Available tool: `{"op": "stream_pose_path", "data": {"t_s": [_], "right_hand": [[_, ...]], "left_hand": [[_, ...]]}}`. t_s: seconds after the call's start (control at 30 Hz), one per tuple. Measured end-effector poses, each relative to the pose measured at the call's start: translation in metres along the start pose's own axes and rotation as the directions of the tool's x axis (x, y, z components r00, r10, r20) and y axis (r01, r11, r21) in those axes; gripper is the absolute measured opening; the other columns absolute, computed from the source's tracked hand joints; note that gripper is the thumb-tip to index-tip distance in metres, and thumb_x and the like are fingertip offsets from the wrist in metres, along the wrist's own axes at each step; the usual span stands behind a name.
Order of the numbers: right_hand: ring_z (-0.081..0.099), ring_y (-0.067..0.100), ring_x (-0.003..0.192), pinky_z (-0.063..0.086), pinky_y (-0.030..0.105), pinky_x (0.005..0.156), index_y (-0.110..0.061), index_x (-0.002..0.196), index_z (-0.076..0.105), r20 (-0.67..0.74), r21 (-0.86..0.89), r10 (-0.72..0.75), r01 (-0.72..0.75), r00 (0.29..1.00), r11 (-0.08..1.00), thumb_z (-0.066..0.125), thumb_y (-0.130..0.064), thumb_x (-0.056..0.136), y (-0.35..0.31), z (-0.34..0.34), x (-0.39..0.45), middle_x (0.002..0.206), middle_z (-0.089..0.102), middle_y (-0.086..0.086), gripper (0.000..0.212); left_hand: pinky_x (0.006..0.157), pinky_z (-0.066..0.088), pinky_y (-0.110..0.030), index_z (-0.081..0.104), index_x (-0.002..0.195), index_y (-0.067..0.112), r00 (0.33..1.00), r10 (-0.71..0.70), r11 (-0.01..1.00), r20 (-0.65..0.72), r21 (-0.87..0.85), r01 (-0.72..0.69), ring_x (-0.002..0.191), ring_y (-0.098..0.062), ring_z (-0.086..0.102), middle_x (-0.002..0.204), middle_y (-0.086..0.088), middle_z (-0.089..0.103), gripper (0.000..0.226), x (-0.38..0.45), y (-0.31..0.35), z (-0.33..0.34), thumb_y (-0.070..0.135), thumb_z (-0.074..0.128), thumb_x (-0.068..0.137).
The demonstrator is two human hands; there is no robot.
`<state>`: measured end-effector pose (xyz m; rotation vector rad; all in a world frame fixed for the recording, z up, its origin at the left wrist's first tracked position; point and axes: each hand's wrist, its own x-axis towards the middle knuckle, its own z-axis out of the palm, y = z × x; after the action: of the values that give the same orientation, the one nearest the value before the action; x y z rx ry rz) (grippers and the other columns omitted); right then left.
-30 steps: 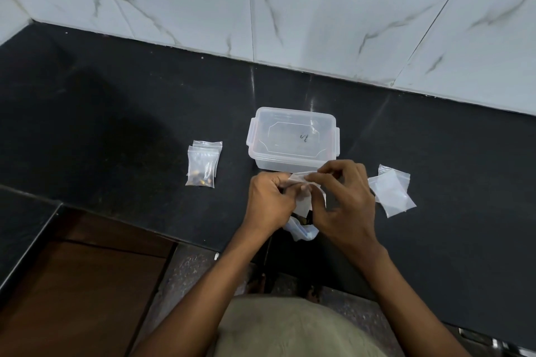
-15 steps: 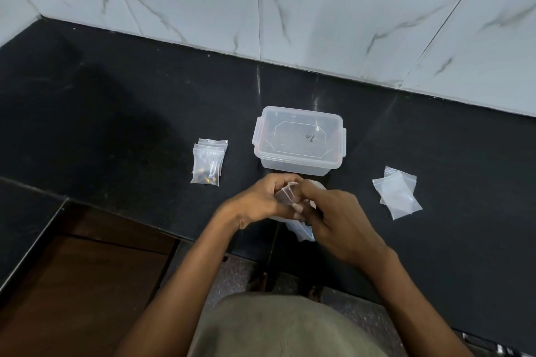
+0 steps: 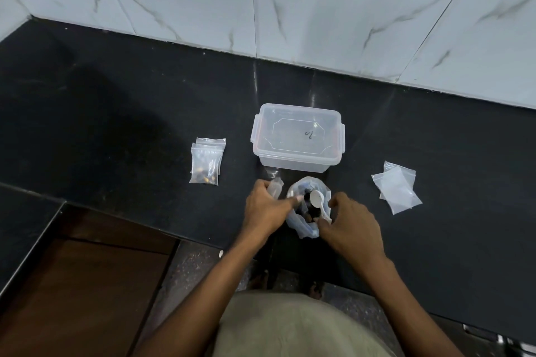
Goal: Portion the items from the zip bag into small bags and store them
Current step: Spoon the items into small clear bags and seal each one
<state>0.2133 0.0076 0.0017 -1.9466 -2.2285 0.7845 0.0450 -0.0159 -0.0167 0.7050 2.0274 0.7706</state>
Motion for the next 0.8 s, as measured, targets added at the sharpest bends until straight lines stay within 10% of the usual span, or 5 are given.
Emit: {"op": "stream_pose_path", "data": {"t_s": [0.33, 0.53, 0.8], "right_hand": [[0.056, 0.019, 0.058, 0.047, 0.033, 0.052, -0.015, 0.067, 0.070, -0.210, 0.074, -0.129, 0.147, 0.969, 0.986, 0.069, -0.018, 0.074, 0.015, 0.000, 0.010, 0.065, 0.056, -0.001, 0.008], [0.052, 0.015, 0.053, 0.039, 0.028, 0.046, -0.017, 0.066, 0.073, -0.183, 0.031, -0.272, 0.282, 0.945, 0.959, 0.074, -0.021, 0.077, 0.024, -0.003, 0.015, 0.063, 0.051, -0.004, 0.012], [0.050, 0.019, 0.048, 0.045, 0.034, 0.047, -0.008, 0.055, 0.063, -0.158, 0.063, -0.256, 0.269, 0.954, 0.961, 0.072, -0.013, 0.071, 0.026, 0.012, 0.025, 0.056, 0.054, 0.002, 0.018]], "left_hand": [[0.058, 0.048, -0.027, 0.044, 0.114, 0.014, 0.993, -0.019, 0.992, 0.115, 0.122, 0.005, 0.082, -0.018, 0.060, 0.094, 0.001, 0.055, 0.036, -0.006, 0.002, 0.016, 0.019, 0.064, 0.084], [0.072, 0.050, -0.030, 0.041, 0.118, 0.020, 0.983, -0.017, 0.998, 0.183, 0.061, 0.006, 0.096, -0.023, 0.064, 0.107, -0.003, 0.060, 0.041, 0.004, 0.004, 0.018, 0.018, 0.063, 0.084], [0.086, 0.059, -0.038, 0.050, 0.113, 0.022, 0.986, 0.040, 0.872, 0.160, -0.487, 0.044, 0.100, -0.026, 0.070, 0.106, -0.007, 0.067, 0.056, 0.006, 0.000, 0.026, 0.021, 0.086, 0.071]]}}
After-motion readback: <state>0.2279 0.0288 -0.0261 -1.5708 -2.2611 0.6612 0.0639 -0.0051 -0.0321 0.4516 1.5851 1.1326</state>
